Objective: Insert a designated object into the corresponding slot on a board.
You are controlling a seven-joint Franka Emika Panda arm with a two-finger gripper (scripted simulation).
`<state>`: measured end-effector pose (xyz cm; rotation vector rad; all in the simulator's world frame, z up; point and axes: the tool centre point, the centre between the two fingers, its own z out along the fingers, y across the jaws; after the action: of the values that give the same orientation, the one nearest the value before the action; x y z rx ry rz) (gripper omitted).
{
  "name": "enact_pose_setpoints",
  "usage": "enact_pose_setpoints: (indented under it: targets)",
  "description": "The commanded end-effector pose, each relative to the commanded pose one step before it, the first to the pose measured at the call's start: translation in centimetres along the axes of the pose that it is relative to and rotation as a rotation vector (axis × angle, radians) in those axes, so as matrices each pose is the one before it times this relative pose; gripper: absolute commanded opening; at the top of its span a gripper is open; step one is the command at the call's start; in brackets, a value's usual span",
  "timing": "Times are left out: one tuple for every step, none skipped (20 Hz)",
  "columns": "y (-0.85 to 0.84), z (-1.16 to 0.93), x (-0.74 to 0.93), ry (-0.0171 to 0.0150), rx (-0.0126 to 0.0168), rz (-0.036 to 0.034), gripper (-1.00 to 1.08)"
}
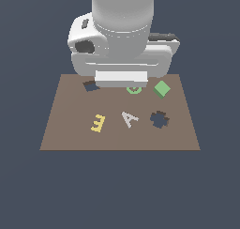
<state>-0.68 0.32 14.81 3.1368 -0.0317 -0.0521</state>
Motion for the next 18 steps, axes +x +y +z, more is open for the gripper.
enact_pose_setpoints:
  targets:
    - [0.001, 0.000, 0.000, 0.00000, 0.00000, 0.00000, 1.00]
    - [-0.043, 0.022, -0.002, 0.00009, -0.00002, -0.00154, 1.00]
    - [-0.110, 0.067, -0.005, 0.00023, 0.00000, -0.00431, 1.00]
    - [-0.194, 0.111, -0.008, 0.00039, 0.00000, -0.00736, 1.00]
    - [-0.268, 0.156, -0.012, 0.00055, -0.00001, -0.01027, 1.00]
    - [-0.347, 0.202, -0.016, 0.00071, -0.00001, -0.01328, 1.00]
    - [-0.426, 0.248, -0.021, 0.00087, -0.00002, -0.01630, 1.00]
    - [-0.506, 0.294, -0.026, 0.00104, -0.00002, -0.01938, 1.00]
    - [-0.588, 0.342, -0.031, 0.00121, -0.00003, -0.02251, 1.00]
    - [-0.671, 0.390, -0.037, 0.00138, -0.00004, -0.02567, 1.00]
    - [-0.749, 0.436, -0.043, 0.00154, -0.00006, -0.02869, 1.00]
    - [-0.825, 0.480, -0.050, 0.00169, -0.00007, -0.03160, 1.00]
    - [-0.897, 0.522, -0.057, 0.00184, -0.00009, -0.03438, 1.00]
    - [-0.966, 0.562, -0.064, 0.00198, -0.00012, -0.03702, 1.00]
    - [-1.031, 0.601, -0.071, 0.00211, -0.00015, -0.03952, 1.00]
    - [-1.084, 0.633, -0.079, 0.00221, -0.00018, -0.04159, 1.00]
    - [-1.046, 0.612, -0.078, 0.00212, -0.00020, -0.04014, 1.00]
    - [-0.979, 0.573, -0.074, 0.00197, -0.00022, -0.03758, 1.00]
